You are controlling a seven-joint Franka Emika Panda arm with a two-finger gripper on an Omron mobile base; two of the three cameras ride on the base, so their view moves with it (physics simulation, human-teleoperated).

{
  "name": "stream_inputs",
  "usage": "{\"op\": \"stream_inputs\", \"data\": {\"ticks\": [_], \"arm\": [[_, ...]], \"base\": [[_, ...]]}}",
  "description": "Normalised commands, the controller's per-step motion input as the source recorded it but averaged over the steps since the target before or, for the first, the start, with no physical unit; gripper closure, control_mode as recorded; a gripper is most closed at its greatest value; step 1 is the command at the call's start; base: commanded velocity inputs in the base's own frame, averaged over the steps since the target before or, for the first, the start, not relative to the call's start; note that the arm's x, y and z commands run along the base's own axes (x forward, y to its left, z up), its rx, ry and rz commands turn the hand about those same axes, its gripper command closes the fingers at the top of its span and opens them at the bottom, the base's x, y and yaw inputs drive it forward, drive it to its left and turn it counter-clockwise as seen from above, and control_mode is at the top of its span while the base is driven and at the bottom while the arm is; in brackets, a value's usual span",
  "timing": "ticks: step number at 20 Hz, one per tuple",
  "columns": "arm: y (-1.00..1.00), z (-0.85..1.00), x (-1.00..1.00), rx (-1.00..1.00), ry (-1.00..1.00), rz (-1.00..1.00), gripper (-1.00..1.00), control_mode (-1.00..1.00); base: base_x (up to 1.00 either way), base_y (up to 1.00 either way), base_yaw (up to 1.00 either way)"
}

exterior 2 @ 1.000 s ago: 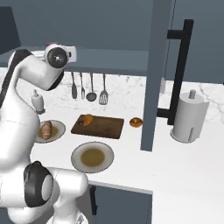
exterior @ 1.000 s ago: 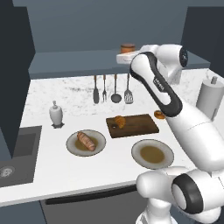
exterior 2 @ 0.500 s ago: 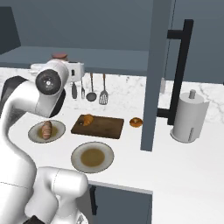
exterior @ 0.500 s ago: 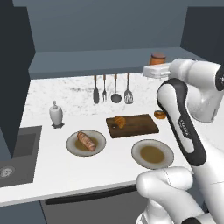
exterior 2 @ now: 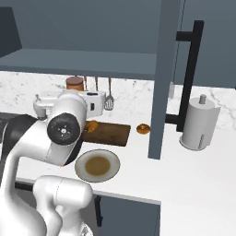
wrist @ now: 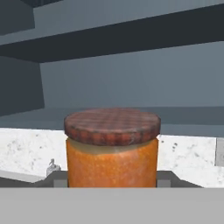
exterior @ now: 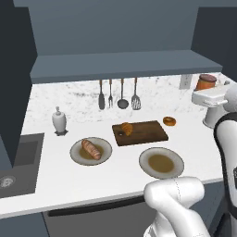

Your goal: From the different types of pastries on the counter, select a croissant and place it on the cutting board. Then retrieve a jar of jam from the cabinet and place it alongside the croissant on the cutting board.

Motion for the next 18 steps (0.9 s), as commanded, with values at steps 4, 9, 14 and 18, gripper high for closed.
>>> {"op": "stream_inputs", "data": {"ticks": [4, 9, 14, 18], "arm": [[-0.27, -0.85, -0.88, -0.01, -0.08, -0.03, 1.0, -1.0], [0.0, -1.0, -0.89, 0.0, -0.16, -0.07, 1.0, -1.0], [0.0, -1.0, -0.71, 0.03, -0.24, -0.07, 1.0, -1.0], [0.0, -1.0, -0.48, 0.15, -0.26, -0.06, 1.0, -1.0]], "base": [[0.0, 0.0, 0.0], [0.0, 0.0, 0.0], [0.0, 0.0, 0.0], [0.0, 0.0, 0.0]]}}
